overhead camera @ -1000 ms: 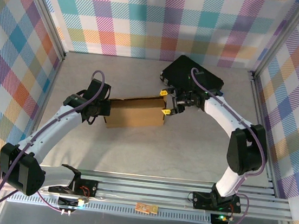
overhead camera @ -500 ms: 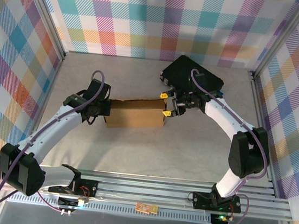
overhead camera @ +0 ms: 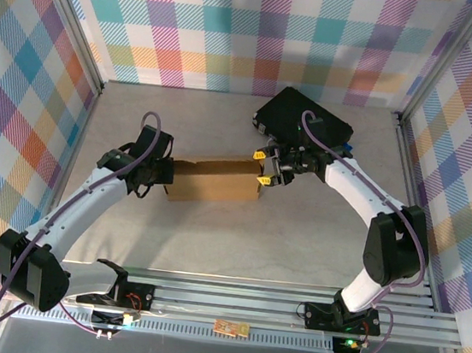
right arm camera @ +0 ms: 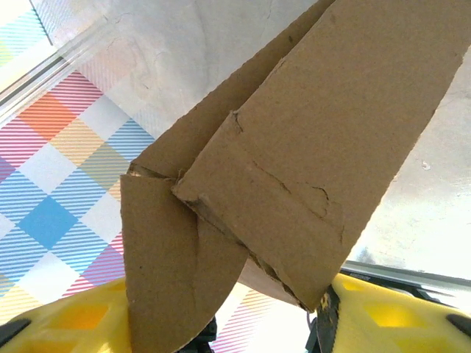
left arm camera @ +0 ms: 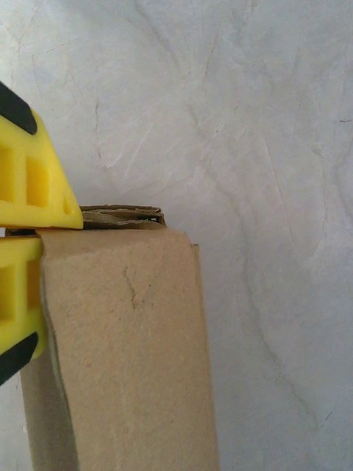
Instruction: Fold the paper box
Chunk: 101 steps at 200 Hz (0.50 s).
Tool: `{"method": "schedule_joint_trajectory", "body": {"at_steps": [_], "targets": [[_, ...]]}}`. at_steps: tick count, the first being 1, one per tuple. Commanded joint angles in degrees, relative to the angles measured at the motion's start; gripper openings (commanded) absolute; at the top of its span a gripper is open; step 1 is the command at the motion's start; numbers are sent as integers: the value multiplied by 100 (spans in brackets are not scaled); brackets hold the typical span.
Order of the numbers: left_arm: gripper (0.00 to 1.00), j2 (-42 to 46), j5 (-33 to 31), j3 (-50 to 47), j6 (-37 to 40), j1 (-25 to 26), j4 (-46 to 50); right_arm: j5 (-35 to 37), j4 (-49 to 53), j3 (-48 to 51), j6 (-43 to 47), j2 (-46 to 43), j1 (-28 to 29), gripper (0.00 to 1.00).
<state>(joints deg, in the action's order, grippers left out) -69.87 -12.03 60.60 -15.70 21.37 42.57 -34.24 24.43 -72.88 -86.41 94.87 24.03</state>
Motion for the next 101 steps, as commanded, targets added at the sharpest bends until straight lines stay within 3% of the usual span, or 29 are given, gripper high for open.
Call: {"method": "schedule_joint_trajectory", "body": {"at_steps": [1,56,101], "targets": [[16,103,346,27,-266,87,511,358,546,246,109,62,34,54],[40,411,651,108,-746,87,616,403,538,256,116,89,40,54],[48,560,1104,250,-1313,82,681,418,491,205,98,127,49,54]]}}
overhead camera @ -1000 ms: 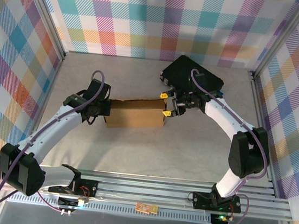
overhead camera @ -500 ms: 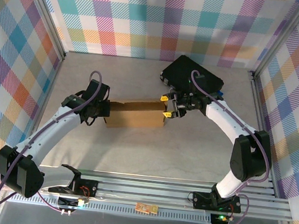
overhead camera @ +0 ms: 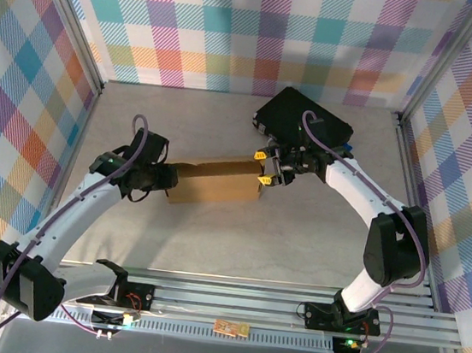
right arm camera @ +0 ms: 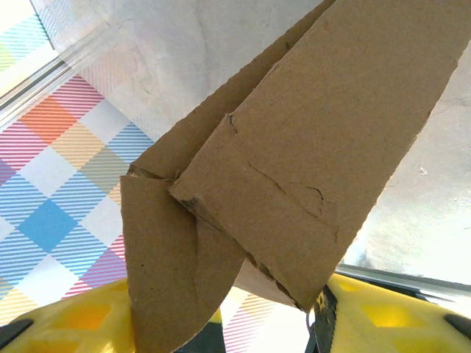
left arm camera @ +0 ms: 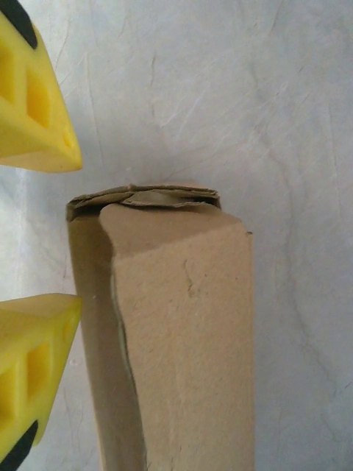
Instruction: Fold the paper box
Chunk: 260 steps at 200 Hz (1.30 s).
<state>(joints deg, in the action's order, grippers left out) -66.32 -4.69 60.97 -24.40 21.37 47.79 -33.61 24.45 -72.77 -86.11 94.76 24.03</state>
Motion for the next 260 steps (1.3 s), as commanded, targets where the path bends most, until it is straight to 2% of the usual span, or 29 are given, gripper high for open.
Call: {"method": "schedule_joint_trajectory", "body": {"at_steps": [1,22,43,70,99,122,144,156,200,236,260], "targets": [[48,215,380,218,-456,80,159,355,490,194,68,138,49,54],[50,363,565,332,-833,78,222,347,500,183,68,147,49,54],[59,538,647,556,-1414,5,357,337,491,193,70,152,54,53],[72,705,808,643,-2735,-316,517,330,482,191,68,165,57,53],[72,779,1743,4,-4410,-924,-491,321,473,177,68,178,56,53],[72,668,2052,-536,-5343,-1081,-1592,311,458,176,72,191,62,53],[71,367,2235,-697,-5615,-1108,-2138,315,468,184,65,190,58,53],[68,250,2273,-660,-5597,-1108,-2035,311,458,184,67,185,58,53],[61,434,2154,-1040,-5541,-1284,-2024,293,398,169,48,252,58,53],[56,384,2242,-1368,-5521,-1562,-2561,276,402,175,68,274,58,53],[47,327,2266,-1419,-5496,-1609,-2625,291,404,162,76,279,58,52]]}}
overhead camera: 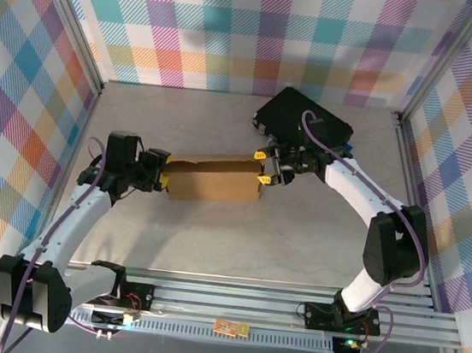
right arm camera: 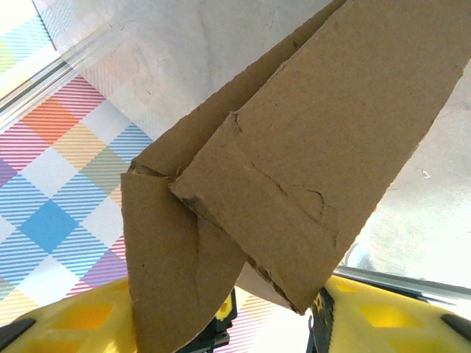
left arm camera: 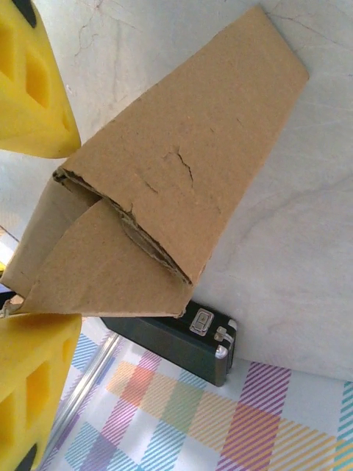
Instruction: Fold the paper box
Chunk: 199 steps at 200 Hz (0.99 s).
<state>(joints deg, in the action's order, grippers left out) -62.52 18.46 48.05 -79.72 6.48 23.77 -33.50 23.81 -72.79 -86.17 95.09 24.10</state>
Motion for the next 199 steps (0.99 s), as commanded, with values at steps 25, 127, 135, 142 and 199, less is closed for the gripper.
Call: {"method": "schedule_joint_trajectory", "body": {"at_steps": [25,127,135,142,199], "targets": [[41,-6,-94,-221,27,-127,-243,294,494,169,116,243,51,52],[28,189,-79,-572,-226,-127,-348,335,495,403,153,149,51,48],[29,204,-70,-569,-243,-123,-336,335,498,405,153,146,51,48],[31,219,-62,-569,-269,-124,-359,336,493,404,153,141,51,48],[66,262,-36,0,-417,-154,11,323,511,398,180,133,49,48]]}}
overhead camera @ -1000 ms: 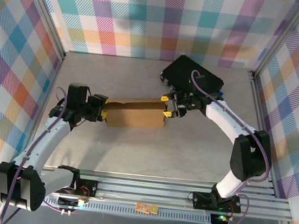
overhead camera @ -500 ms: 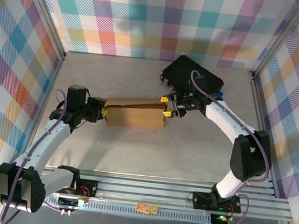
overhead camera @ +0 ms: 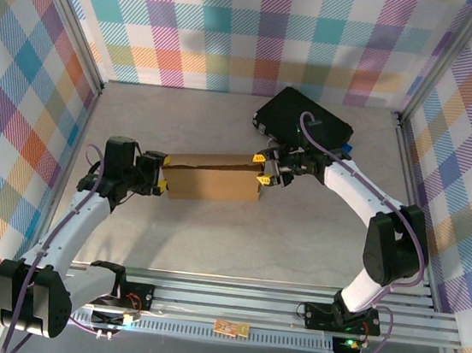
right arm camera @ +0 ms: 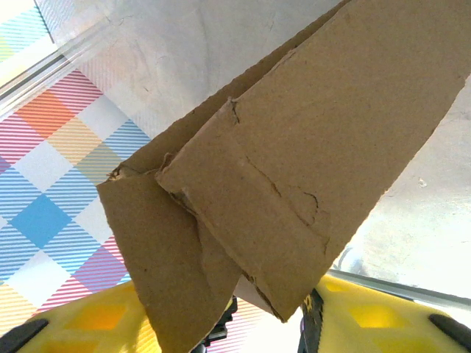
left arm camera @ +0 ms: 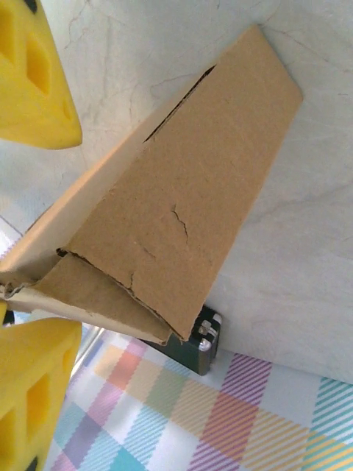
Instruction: Fold the paper box
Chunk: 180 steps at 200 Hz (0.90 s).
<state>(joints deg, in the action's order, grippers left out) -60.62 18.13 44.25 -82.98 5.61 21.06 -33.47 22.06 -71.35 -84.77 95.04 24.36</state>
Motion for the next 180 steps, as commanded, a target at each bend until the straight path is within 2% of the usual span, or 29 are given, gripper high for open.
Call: {"method": "schedule_joint_trajectory", "body": {"at_steps": [1,23,44,79,97,114,155,180], "targets": [[66,70,1,390,-102,-67,288,322,685,258,40,137,24,48],[69,-65,112,553,-348,-61,223,311,670,265,39,137,21,47],[71,-281,250,780,-555,-46,674,309,668,246,47,130,25,48],[74,-580,249,953,-1303,15,941,306,650,286,49,120,25,47],[78,-905,238,1392,-1554,65,1647,307,651,301,57,103,25,47],[79,-1246,233,1810,-1543,85,2119,315,654,323,64,93,25,47],[81,-1667,-131,2298,-1757,379,2164,311,615,358,49,84,25,46],[83,-1996,-169,2525,-1775,601,2562,300,591,351,31,92,25,46]]}}
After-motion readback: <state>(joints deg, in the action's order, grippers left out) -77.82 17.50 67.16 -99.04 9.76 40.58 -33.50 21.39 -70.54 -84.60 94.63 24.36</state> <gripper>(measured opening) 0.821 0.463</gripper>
